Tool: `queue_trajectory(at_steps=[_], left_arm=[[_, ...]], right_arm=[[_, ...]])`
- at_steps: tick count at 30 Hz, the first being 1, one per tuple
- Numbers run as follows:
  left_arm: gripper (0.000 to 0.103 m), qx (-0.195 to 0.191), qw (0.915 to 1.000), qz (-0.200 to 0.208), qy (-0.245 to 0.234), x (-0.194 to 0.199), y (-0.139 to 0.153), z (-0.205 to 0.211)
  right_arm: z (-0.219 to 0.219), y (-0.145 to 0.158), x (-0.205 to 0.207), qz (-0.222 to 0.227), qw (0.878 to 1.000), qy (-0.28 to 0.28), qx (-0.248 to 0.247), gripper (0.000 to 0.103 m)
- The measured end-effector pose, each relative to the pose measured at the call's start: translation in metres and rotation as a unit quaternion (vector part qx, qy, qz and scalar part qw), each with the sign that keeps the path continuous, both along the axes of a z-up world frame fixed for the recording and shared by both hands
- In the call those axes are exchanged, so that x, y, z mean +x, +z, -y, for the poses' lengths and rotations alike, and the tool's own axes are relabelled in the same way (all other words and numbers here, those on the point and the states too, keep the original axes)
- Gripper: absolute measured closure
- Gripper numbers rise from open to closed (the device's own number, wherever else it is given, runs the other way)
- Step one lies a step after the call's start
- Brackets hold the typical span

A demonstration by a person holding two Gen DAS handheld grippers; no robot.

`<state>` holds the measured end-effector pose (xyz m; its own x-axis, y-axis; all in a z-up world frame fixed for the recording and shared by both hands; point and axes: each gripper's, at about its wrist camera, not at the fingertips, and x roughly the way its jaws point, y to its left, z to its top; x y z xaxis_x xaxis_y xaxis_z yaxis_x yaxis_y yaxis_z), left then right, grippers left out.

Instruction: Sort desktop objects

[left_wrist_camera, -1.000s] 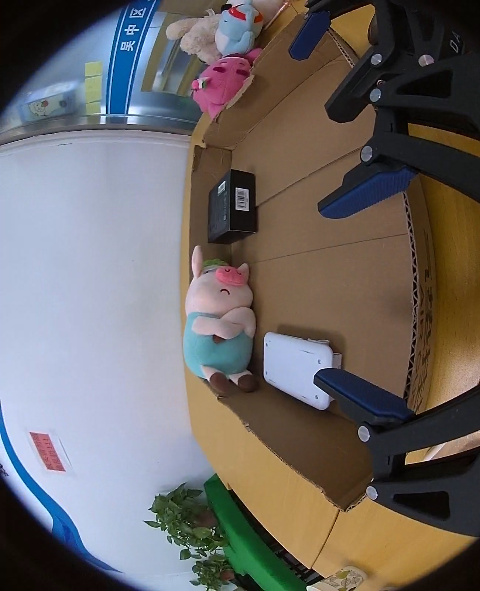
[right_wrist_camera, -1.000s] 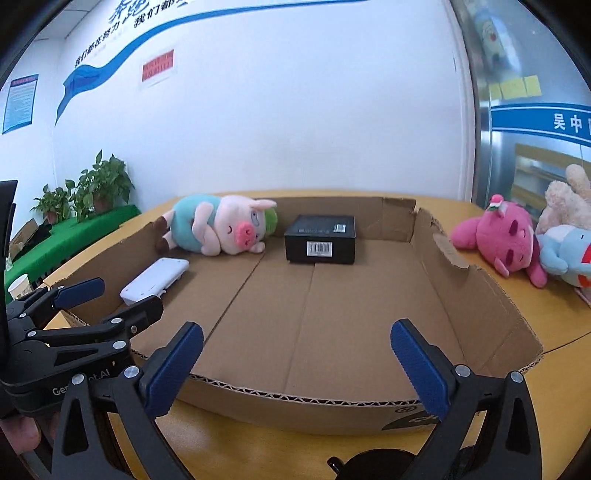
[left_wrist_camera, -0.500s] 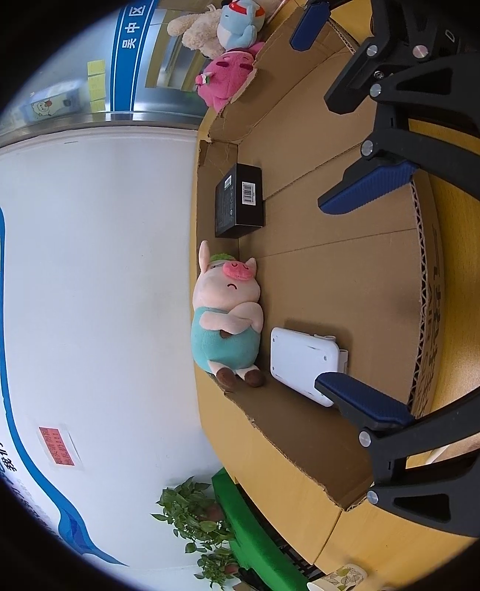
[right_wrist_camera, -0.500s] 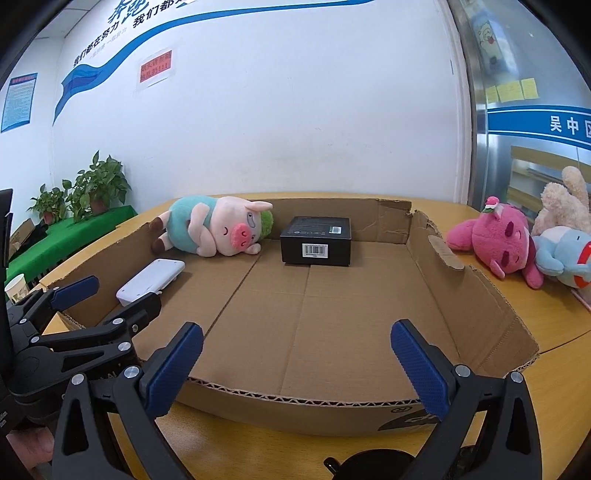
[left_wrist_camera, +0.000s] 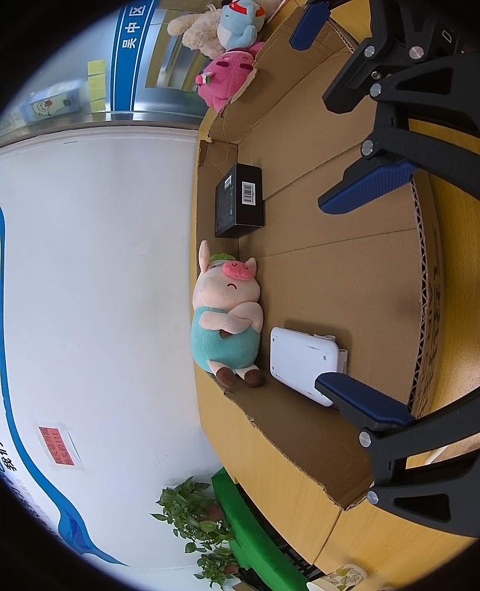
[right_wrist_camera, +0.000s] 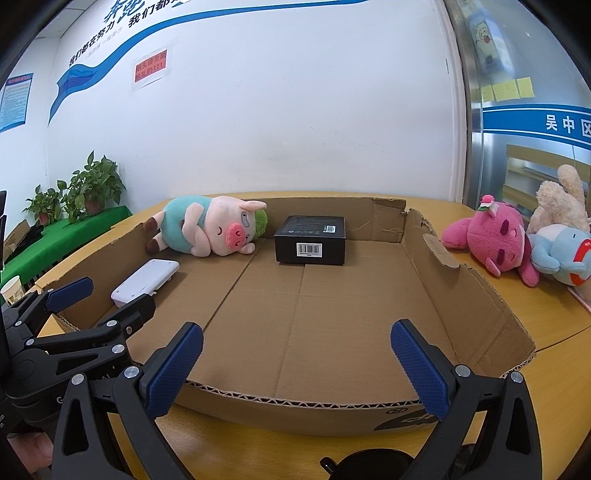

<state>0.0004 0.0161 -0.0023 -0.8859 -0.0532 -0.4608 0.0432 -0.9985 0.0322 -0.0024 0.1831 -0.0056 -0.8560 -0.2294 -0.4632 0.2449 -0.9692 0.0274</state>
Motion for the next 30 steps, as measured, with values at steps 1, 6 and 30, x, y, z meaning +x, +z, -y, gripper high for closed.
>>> queue_trajectory(at_steps=[1,6,30], left_arm=[[0.015,0.0,1.0,0.0,0.0,-0.0001,0.0,0.0001],[0.015,0.0,1.0,0.0,0.0,0.0001,0.0003,0.0],[0.013,-0.003,1.0,0.003,0.002,0.0004,-0.0003,-0.0022]], right_arm=[[-0.0001,0.0004,-0.0001,0.0,1.0,-0.001,0.0,0.0],[0.0004,0.0008,-0.0001,0.002,1.0,-0.008,0.002,0.0],[-0.0024,0.0003,0.0022,0.005,1.0,-0.008,0.009,0.0]])
